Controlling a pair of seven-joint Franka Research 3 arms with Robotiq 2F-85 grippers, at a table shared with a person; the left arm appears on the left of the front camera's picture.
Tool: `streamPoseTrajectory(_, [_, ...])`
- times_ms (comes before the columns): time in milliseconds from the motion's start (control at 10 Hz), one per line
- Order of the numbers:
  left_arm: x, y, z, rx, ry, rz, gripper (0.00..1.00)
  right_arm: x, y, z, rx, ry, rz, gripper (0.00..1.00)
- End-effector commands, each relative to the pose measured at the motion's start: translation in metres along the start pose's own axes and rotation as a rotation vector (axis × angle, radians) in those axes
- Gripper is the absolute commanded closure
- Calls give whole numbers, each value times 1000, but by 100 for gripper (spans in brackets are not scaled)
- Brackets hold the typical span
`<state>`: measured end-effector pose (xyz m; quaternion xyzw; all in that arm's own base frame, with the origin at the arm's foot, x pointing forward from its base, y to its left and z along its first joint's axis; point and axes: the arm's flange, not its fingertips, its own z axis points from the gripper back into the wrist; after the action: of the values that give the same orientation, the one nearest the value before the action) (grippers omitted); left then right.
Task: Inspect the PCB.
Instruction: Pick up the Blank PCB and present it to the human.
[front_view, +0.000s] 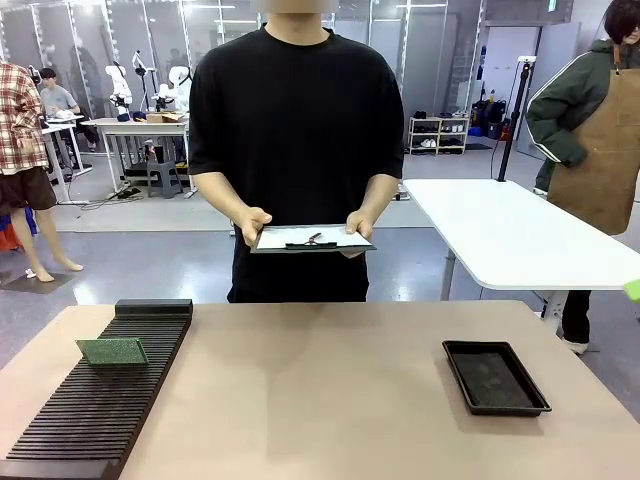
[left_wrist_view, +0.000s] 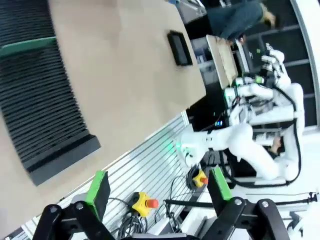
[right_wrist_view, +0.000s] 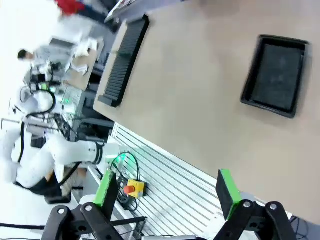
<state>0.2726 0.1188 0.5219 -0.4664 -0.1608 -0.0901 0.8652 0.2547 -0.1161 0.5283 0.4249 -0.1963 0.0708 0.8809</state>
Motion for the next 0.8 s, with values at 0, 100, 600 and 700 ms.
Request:
streamPoseTrajectory(0, [-30,11,9,-4,-90,21,0,-37,-11,-18,15,-59,-14,0])
streamPoseTrajectory(100, [-40,15,14,-11,-135,12,0,-40,-12,-17,8,-68,-15,0])
streamPoseTrajectory(600, [-45,22,28,14,-156,35,0,-12,-13,19,-13,-60,-46,0])
streamPoseTrajectory(700, [-45,22,28,14,-156,35,0,-12,-13,19,-13,-60,-46,0])
